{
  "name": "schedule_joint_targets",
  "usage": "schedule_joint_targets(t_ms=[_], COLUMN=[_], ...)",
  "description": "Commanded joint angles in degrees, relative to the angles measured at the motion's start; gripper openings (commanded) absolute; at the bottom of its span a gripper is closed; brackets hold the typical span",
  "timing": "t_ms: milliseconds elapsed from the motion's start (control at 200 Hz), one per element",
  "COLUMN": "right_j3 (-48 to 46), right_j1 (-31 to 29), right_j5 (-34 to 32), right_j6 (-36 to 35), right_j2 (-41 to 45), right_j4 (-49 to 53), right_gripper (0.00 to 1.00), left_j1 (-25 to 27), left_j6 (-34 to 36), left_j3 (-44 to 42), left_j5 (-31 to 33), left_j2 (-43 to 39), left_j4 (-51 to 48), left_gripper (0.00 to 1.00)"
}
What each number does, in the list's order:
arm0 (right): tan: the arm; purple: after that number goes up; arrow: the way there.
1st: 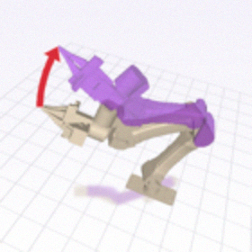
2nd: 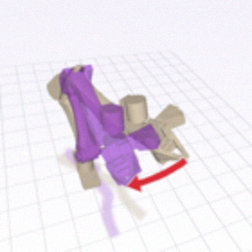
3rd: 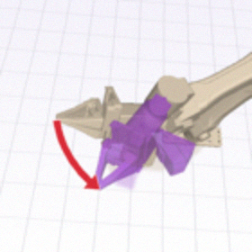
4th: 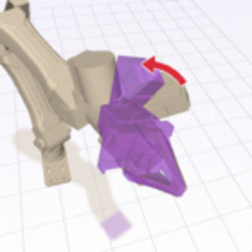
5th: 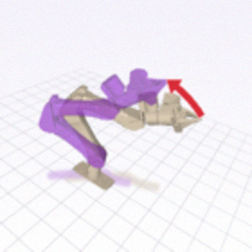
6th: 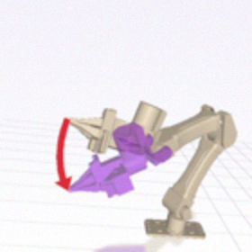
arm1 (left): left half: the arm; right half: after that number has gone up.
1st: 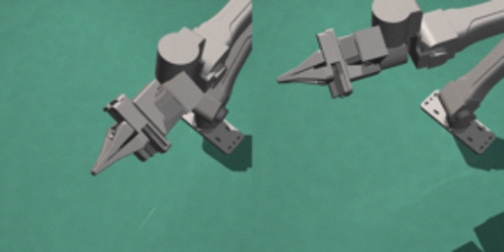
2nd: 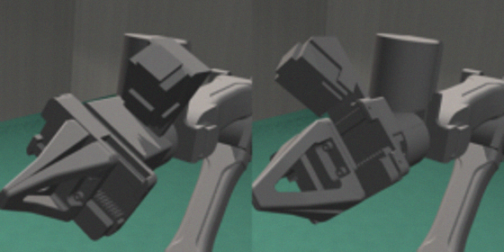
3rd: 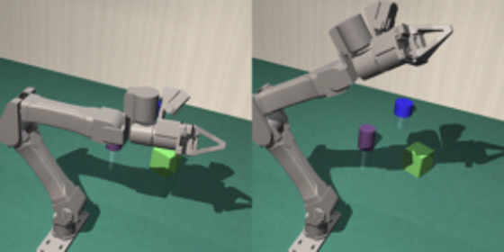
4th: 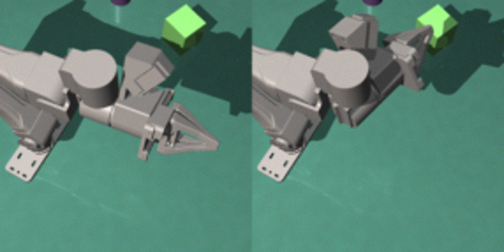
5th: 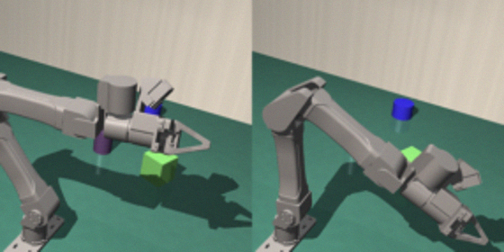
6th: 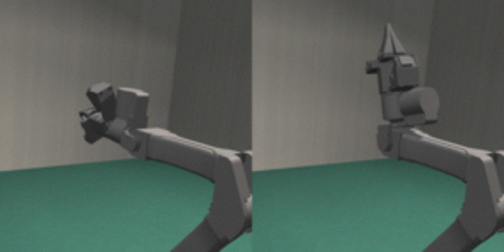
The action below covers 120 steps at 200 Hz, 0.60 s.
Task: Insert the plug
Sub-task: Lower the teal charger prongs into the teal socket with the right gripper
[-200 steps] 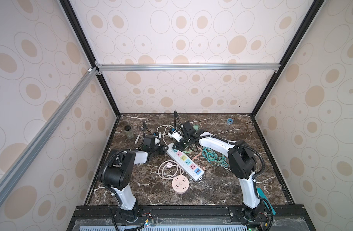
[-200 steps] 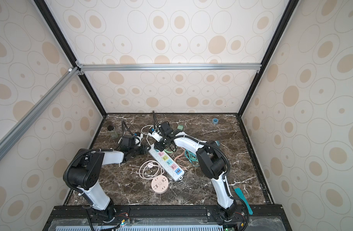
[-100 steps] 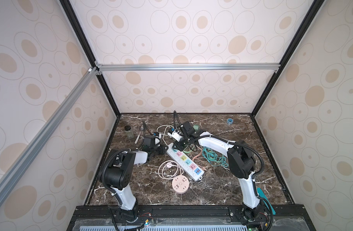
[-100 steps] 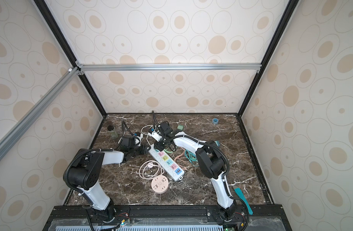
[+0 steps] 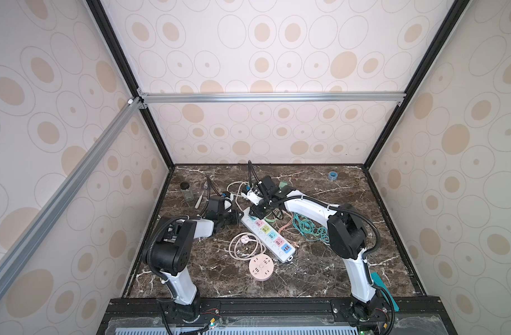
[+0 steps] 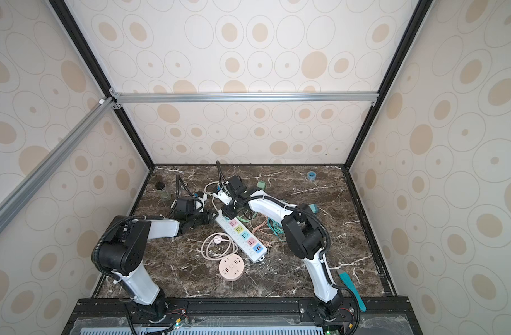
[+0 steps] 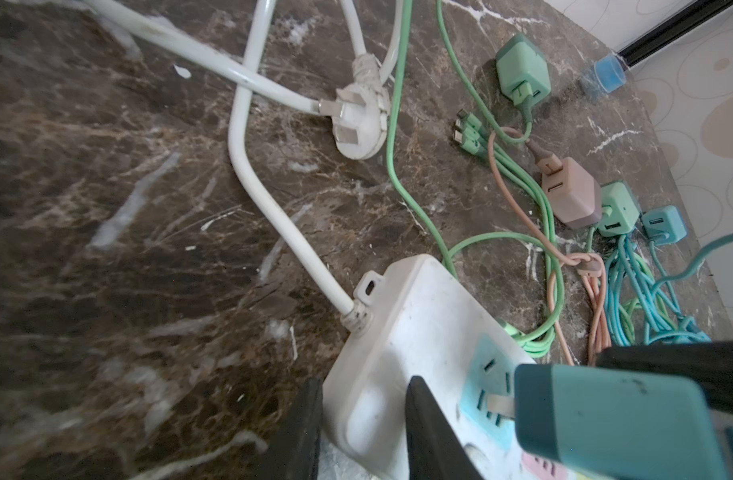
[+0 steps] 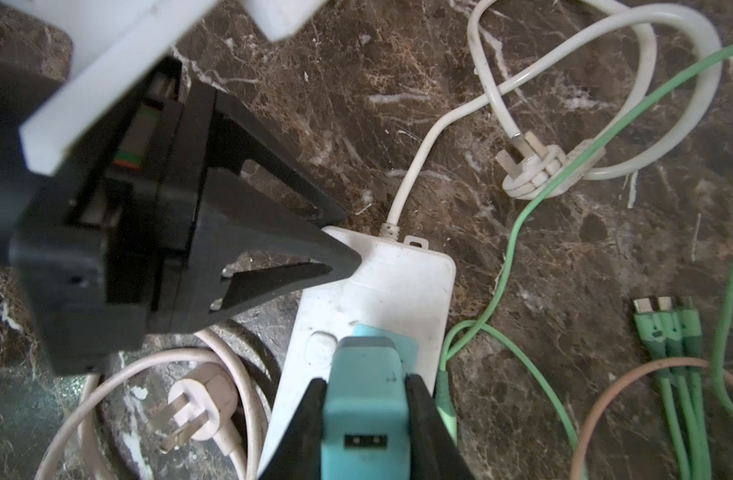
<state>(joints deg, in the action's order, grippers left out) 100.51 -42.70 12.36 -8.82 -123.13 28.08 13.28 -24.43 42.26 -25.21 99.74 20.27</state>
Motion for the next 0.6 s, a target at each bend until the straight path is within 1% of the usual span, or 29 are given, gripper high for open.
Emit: schedule_joint_targets(t_ms=[0, 150, 375, 595], right_j3=[1.2, 2.0, 4.9, 6.7], right_j1=[-0.5, -1.1, -2.4, -2.9], right_j5=[-3.1, -5.2, -10.8, -14.3], right_j6=[1.0, 2.6, 4.9, 9.0], right_j2=[-1.9, -2.1, -4.4, -6.2], right_j4=[3.5, 4.5, 7.0, 8.2], right_gripper=[0.01, 0.01, 0.01, 0.01], left_j1=[-0.1, -0.1, -0.1, -0.2], left_j6=[0.3, 0.3, 0.3, 0.4], left_j3=[1.0, 1.1, 0.9, 1.0], left_j5=[-1.2, -1.2, -1.4, -1.4], left_j2=[0.2, 0.2, -0.1, -0.3], left_j4=[-1.5, -1.5, -1.5, -1.5], left_gripper=[0.34, 0.34, 0.34, 0.34])
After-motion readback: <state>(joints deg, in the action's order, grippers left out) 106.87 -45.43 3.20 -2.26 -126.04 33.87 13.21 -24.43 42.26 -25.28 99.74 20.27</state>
